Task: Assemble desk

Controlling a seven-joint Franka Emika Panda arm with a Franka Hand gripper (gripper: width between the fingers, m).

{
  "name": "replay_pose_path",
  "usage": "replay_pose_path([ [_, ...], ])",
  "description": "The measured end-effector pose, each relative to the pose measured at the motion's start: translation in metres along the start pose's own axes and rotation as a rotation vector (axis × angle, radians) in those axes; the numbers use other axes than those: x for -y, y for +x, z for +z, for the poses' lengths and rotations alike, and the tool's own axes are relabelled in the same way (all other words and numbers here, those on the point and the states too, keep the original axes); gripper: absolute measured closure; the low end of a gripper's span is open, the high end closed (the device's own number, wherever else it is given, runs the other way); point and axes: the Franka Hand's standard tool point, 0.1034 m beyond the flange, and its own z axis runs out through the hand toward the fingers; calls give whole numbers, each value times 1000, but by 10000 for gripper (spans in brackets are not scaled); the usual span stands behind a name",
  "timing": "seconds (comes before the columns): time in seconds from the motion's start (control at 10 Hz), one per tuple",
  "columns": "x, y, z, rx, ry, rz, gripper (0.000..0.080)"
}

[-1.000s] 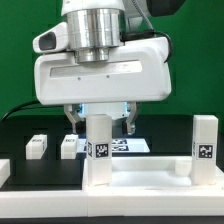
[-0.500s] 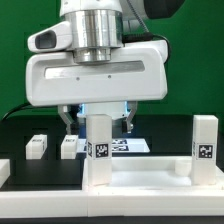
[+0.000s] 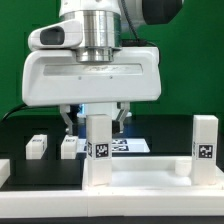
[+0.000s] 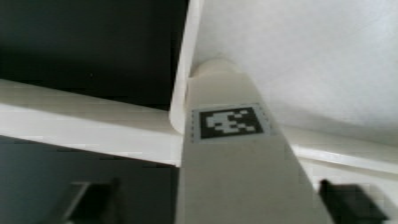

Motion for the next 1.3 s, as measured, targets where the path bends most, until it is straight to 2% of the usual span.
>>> replay_pose_path([
  [0.1,0,0,0,1,0,83,413],
  [0.2,0,0,1,1,0,142,511],
  [0.4,0,0,1,1,0,296,511],
  [0.6,-12,8,4,-12,-1,417,511],
  [1.3,-12,8,4,-12,-1,417,511],
])
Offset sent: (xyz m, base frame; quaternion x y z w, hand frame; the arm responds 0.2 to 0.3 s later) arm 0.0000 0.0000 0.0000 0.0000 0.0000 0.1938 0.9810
